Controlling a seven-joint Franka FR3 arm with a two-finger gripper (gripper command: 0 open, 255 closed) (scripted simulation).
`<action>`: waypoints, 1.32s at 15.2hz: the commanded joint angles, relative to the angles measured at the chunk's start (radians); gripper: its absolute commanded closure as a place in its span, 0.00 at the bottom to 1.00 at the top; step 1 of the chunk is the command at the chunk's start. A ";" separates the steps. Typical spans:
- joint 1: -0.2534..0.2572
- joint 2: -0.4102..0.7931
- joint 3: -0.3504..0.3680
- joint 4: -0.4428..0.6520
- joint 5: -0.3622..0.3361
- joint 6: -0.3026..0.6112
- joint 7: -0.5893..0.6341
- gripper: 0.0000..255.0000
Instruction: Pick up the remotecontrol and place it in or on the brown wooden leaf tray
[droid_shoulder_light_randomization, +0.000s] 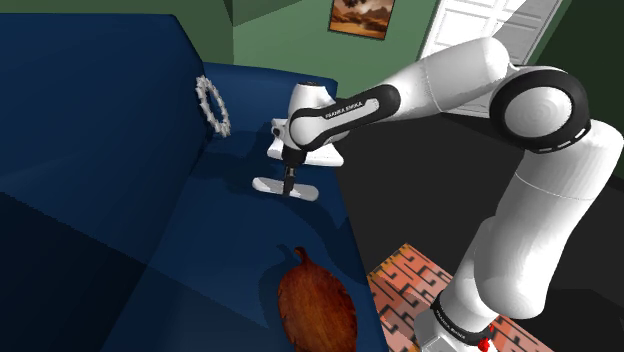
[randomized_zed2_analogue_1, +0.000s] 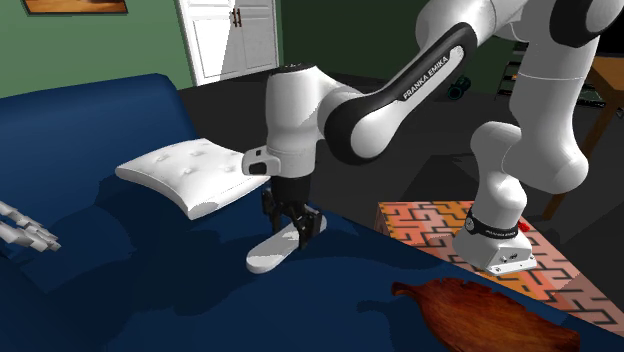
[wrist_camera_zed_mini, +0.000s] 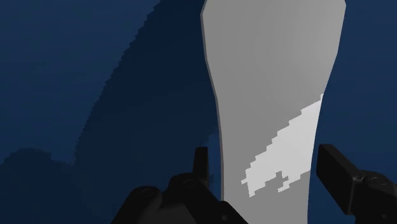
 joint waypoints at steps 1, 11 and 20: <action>0.001 -0.011 0.000 0.015 -0.002 -0.026 0.003 1.00; 0.000 -0.064 -0.001 0.090 -0.012 -0.153 0.015 1.00; 0.016 -0.148 0.013 0.075 -0.020 -0.220 0.053 1.00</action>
